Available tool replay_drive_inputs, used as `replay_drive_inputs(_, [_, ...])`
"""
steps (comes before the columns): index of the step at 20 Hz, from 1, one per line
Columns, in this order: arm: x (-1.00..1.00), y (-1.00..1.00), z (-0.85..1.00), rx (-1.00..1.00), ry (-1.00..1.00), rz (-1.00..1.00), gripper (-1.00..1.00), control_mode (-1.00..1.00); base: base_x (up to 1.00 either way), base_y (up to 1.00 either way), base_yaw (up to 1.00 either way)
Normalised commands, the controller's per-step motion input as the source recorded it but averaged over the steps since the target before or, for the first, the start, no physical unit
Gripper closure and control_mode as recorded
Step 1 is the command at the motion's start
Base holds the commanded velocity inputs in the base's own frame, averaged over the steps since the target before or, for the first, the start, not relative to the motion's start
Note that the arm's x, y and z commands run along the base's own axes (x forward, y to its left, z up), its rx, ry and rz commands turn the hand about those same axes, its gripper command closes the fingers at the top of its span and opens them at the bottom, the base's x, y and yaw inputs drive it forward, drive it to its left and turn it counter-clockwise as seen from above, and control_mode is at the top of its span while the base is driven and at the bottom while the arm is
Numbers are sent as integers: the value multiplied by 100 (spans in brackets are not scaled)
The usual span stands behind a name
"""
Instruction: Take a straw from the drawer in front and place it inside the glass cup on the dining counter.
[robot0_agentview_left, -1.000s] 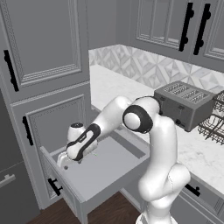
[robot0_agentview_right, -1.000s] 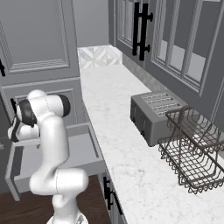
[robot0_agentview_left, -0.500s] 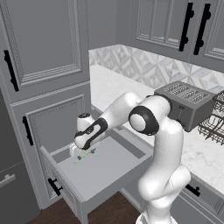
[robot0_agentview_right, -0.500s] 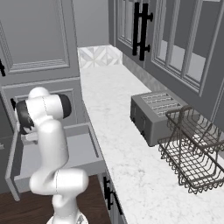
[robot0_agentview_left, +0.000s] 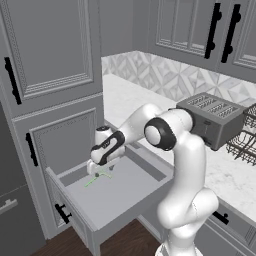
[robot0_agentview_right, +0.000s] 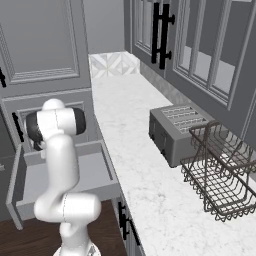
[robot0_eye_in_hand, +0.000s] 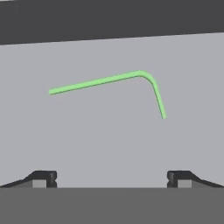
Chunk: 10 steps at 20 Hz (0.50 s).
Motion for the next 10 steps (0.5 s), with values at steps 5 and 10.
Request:
replay_drive_inputs(5, [26,0,-37,0,0,8,-100,-100,0,0,0])
replay_drive_inputs(10, [33,-1,-27,0,0,9,-100,-100,0,0,0])
